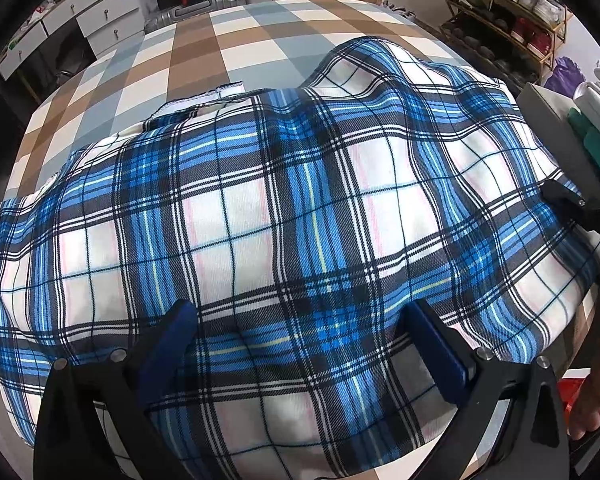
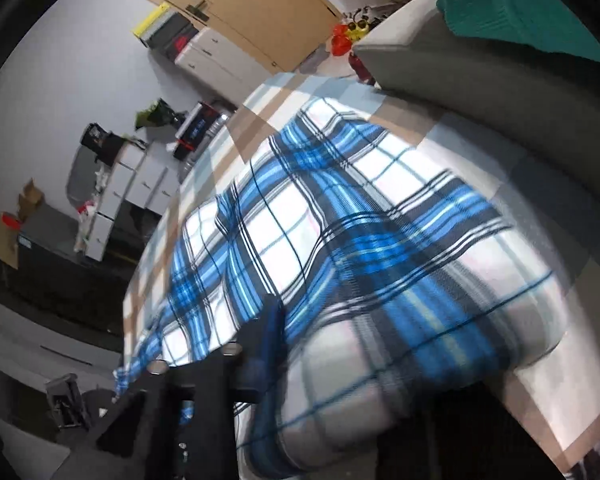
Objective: Fold large clothes
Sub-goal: 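Grasp the shirt edge with the right gripper and lift it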
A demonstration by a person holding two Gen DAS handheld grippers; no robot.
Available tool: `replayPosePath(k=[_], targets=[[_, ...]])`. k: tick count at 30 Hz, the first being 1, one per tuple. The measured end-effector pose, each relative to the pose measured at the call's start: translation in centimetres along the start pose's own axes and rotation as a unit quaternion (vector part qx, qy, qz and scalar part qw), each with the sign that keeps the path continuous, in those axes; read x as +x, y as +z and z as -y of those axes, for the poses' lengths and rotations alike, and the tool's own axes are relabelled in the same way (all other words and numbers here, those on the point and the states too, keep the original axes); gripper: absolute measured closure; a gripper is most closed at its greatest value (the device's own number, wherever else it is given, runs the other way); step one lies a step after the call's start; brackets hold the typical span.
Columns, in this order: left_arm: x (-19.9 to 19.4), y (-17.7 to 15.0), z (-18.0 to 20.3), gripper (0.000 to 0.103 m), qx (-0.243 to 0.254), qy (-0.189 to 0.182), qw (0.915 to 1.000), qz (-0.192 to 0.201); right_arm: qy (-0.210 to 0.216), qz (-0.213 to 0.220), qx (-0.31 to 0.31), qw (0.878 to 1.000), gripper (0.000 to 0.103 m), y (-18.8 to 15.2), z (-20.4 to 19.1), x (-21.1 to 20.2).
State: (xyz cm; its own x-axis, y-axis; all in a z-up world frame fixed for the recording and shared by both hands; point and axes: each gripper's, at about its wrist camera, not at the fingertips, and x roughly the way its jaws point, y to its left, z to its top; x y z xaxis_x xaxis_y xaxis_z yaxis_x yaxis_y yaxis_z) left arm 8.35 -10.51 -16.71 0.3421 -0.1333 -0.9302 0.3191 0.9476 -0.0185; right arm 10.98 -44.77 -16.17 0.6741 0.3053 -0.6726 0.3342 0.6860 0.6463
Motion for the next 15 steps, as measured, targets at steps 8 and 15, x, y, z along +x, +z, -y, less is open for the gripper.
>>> replayPosePath(k=[8,15], targets=[[-0.1,-0.3,0.2,0.001,-0.002,0.005,1.0,0.006,-0.024,0.042,-0.126,0.991,0.095,-0.7,-4.2,-1.4],[-0.2,-0.4,1.5,0.001,0.004,-0.005,1.0,0.005,-0.048,0.06,-0.234,0.969,0.098,-0.2,-6.7,-2.2]])
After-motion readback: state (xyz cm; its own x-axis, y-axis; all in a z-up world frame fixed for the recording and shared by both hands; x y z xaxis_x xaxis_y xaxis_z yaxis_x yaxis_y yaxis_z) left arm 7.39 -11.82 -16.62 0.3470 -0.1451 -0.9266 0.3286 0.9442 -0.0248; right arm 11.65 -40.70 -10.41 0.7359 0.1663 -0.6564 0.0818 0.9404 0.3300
